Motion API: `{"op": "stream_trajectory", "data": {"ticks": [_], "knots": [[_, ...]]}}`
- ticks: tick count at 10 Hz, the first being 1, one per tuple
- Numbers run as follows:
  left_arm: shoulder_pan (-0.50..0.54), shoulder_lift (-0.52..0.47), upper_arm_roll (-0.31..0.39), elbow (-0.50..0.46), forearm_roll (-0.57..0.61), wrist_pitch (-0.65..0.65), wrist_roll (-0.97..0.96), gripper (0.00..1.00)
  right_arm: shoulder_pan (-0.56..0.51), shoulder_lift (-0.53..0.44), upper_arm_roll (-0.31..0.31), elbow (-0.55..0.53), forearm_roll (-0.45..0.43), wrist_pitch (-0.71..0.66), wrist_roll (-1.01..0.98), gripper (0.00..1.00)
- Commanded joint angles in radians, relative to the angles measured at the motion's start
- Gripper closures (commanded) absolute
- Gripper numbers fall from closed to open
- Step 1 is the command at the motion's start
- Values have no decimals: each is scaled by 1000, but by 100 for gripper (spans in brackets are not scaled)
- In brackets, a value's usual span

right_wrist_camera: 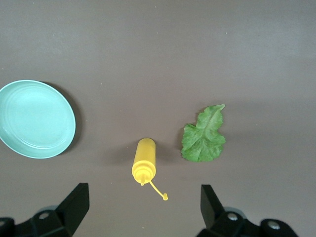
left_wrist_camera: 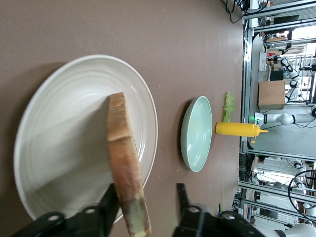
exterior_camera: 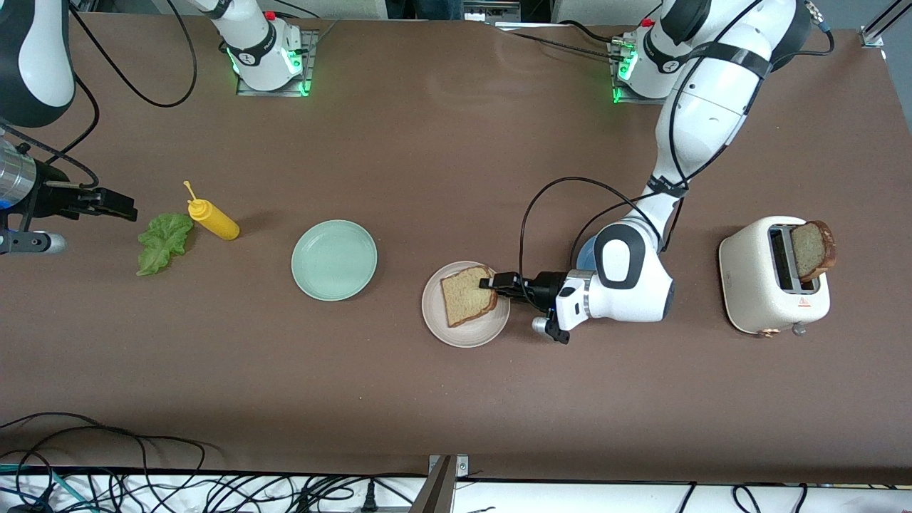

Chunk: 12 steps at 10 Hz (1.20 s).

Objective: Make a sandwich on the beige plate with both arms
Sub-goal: 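Carry the bread slice to the beige plate and release it, then retract the left gripper while the right gripper reaches the lettuce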

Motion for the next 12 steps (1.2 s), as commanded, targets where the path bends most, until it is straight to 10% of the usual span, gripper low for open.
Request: {"op": "stream_trajectory", "data": {"ticks": [1,12], "knots": [[12,-16,11,6,14,-10,20,0,-4,-5,0,6,19,-6,-2,0],[104,-344,14,19,782,-253,-521,0,-56,107,-7,-1,1,11,-20,0]]}}
